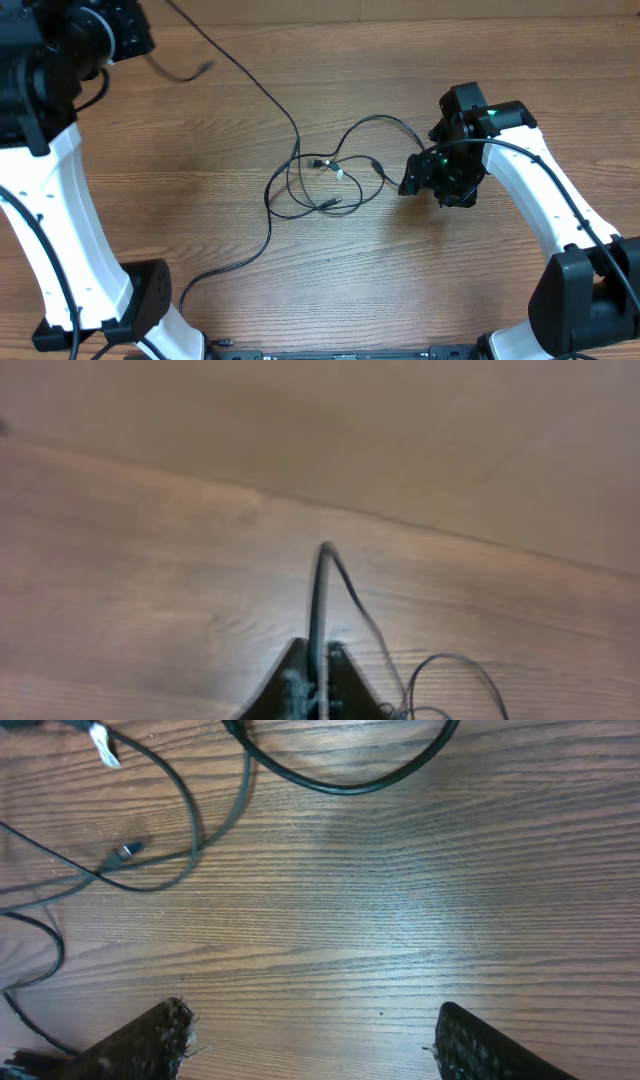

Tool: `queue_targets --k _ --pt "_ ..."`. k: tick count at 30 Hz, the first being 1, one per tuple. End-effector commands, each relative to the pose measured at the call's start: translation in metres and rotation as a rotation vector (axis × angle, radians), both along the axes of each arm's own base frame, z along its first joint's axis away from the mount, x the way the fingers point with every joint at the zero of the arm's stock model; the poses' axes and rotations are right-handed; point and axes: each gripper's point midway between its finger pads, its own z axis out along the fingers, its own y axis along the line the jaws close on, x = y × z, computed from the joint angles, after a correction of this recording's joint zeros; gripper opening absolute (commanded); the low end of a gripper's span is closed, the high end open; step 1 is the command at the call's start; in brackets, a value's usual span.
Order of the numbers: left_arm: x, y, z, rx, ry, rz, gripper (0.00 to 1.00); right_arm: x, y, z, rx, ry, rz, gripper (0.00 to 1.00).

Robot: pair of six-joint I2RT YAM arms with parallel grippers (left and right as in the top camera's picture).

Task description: Untangle cables

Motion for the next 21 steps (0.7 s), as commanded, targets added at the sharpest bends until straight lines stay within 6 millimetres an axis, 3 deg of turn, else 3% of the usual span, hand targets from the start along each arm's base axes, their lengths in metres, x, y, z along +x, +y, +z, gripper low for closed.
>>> queue_targets --k 1,4,10,21 --pt "0.011 0.007 -0.027 -0.01 0.088 0.029 0.29 0.002 0.002 0.001 0.01 -0.007 0.013 0.77" --pt "0.016 0.004 -0.051 -0.023 0.173 0.018 0.4 0.002 0.002 0.001 0.01 -0.004 0.013 0.77" --pt "0.023 -0.018 -0.105 -0.075 0.366 -0.05 0.4 0.001 0.002 0.001 0.01 -0.003 0.013 0.77" --pt "0.043 -0.102 -0.18 -0.035 0.552 -0.288 0.41 0.001 0.001 0.001 0.009 0.001 0.013 0.77"
